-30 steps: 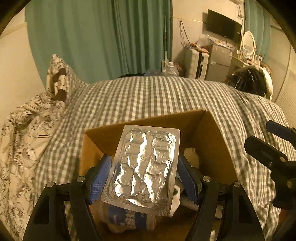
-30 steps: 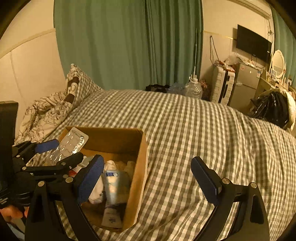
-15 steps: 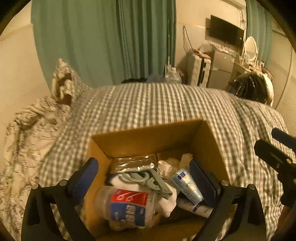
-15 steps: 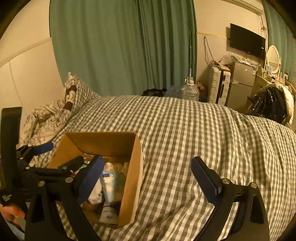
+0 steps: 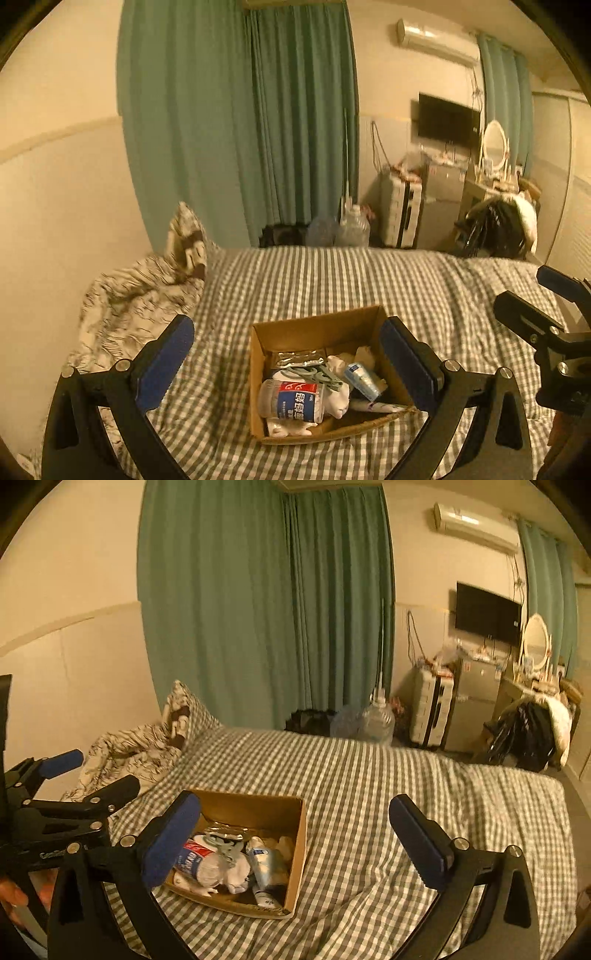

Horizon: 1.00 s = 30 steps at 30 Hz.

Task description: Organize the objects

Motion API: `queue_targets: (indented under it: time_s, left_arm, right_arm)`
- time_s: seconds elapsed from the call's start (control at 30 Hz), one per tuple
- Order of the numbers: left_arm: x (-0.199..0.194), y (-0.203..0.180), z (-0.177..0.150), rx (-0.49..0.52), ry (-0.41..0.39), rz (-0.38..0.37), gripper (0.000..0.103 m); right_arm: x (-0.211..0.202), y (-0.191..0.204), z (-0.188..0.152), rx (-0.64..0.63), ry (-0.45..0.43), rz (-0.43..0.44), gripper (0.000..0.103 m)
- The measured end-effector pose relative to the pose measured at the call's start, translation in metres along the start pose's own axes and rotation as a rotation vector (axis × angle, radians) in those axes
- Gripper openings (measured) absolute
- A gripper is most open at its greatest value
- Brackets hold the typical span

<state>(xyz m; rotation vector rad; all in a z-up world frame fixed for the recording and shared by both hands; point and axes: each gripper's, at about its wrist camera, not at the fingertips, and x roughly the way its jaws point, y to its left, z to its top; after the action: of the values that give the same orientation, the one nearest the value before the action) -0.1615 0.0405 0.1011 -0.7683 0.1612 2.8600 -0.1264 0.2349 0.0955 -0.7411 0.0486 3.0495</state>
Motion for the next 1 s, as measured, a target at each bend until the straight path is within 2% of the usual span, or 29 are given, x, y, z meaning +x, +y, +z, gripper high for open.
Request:
queue_targets:
  time_s: [0.2, 0.33, 0.53, 0.63, 0.8, 0.87, 1.0]
  left_arm:
    - [-0.052, 0.013, -0.010, -0.071, -0.075, 0.013, 0.103]
    - [-0.079, 0.016, -0.031, -0.106, -0.118, 0.009, 0.103]
    - [-0.107, 0.010, -0.066, -0.095, -0.210, 0.076, 0.103]
    - [-0.104, 0.006, -0.081, -0.090, -0.226, 0.090, 0.103]
    - [-0.074, -0.006, -0.110, -0.061, -0.172, 0.091, 0.103]
    - [-0.061, -0.010, -0.122, -0.050, -0.148, 0.094, 0.103]
    - [-0.047, -0.015, -0.139, -0.048, -0.113, 0.092, 0.103]
  right_arm:
    - [-0.053, 0.017, 0.001, -0.034, -0.073, -0.015, 0.103]
    - [-0.083, 0.020, -0.016, -0.027, -0.109, -0.021, 0.103]
    - [-0.094, 0.025, -0.048, -0.049, -0.109, -0.056, 0.103]
    - [-0.090, 0.022, -0.059, -0.046, -0.131, -0.072, 0.103]
    - [-0.072, 0.014, -0.084, -0.049, -0.138, -0.084, 0.103]
    - [-0.057, 0.012, -0.094, -0.057, -0.118, -0.103, 0.103]
    - [-0.035, 0.008, -0.110, -0.056, -0.074, -0.085, 0.103]
